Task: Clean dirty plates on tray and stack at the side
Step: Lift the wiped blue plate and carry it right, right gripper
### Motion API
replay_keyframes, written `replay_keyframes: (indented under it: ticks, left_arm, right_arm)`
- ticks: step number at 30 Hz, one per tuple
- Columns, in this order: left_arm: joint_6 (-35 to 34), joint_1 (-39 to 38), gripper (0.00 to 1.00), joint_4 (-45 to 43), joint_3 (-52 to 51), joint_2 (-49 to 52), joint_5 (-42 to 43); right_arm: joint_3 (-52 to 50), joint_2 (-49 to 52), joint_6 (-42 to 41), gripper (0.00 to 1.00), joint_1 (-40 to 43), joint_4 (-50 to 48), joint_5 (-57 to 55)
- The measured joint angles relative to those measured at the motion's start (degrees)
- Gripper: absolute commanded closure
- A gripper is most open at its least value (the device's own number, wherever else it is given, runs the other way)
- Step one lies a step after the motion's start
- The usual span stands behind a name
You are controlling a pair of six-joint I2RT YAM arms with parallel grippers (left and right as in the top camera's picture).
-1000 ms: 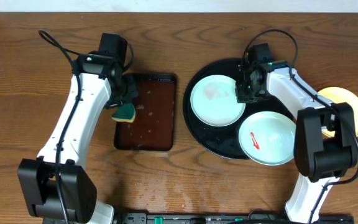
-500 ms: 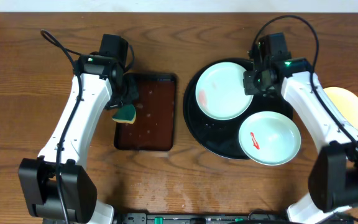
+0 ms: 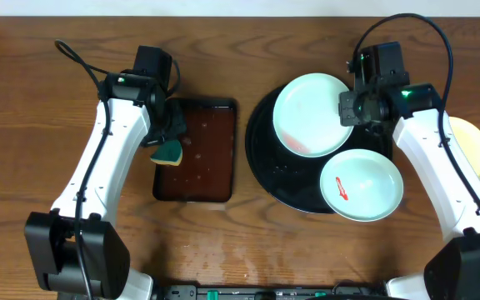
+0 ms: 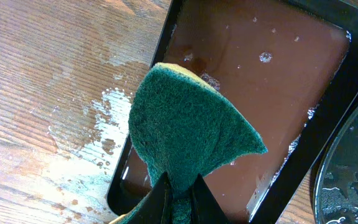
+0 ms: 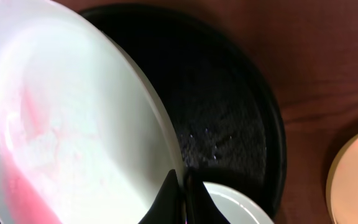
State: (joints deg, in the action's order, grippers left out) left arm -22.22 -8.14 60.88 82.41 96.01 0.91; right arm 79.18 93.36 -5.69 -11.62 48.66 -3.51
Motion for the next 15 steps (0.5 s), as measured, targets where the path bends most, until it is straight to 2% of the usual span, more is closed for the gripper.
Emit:
replay_keyframes:
  ticks: [5,15]
  left_arm:
    - [0.0,0.0,0.92,0.0,0.0,0.0,0.0]
    - [0.0,0.0,0.92,0.0,0.0,0.0,0.0]
  right_arm:
    - [0.0,0.0,-1.7,0.99,-0.4,1.0,-0.3]
    - [0.0,0.0,-9.8,0.99,-6.5,0.5,1.0]
